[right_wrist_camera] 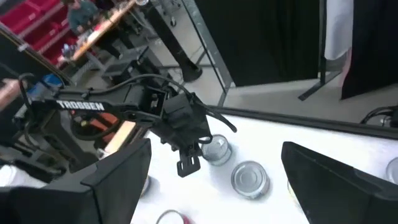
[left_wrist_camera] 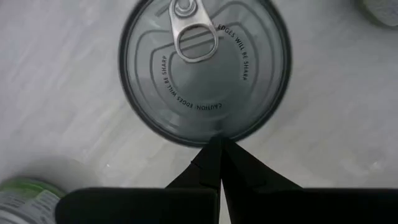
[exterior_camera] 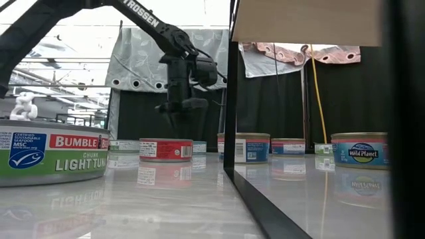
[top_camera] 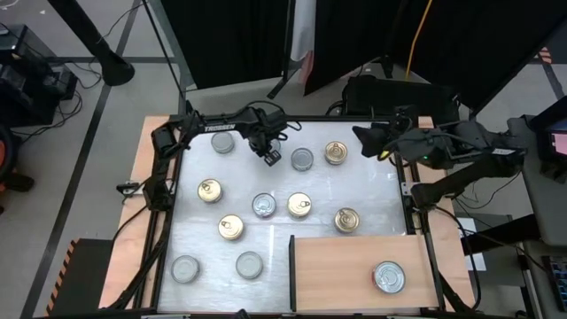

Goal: Stack canned seafood by type on shelf
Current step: Put the green-blue tuna can on the shelf

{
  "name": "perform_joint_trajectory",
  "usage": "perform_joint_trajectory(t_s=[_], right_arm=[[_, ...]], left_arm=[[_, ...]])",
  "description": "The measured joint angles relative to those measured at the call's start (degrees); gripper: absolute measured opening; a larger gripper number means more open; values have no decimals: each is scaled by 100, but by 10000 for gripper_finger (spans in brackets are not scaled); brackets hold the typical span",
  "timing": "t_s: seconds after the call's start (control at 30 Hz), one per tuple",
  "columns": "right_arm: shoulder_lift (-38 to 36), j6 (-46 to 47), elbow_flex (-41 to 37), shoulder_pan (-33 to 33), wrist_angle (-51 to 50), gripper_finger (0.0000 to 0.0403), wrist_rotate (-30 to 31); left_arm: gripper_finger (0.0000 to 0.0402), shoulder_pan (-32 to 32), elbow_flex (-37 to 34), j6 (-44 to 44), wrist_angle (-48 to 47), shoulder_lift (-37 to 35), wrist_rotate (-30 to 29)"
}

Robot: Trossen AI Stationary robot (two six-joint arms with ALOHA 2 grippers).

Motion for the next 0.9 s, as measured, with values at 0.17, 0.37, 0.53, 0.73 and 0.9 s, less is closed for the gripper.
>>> perform_joint_trajectory(t_s=[0.17,0.37,0.53,0.73,0.9], right_arm=[[-2,-217,0,-248,2,352,-474],[0,-352,0,-410,66,352,-529],[0,-510,0,-482,86,352,-658],[0,-534,0,-482,88,352,-772],[0,-578,0,-510,88,352,-767]], left_arm=[[8,-40,0,-21,-19,-4,-54],[7,-114,-344,-29,123,-43,-137],[7,-291,-727,-159,136,-29,-251],[6,-678,-935,-320,14,-628,-573],[2,-678,-903,-479,516,-1219,-1048]])
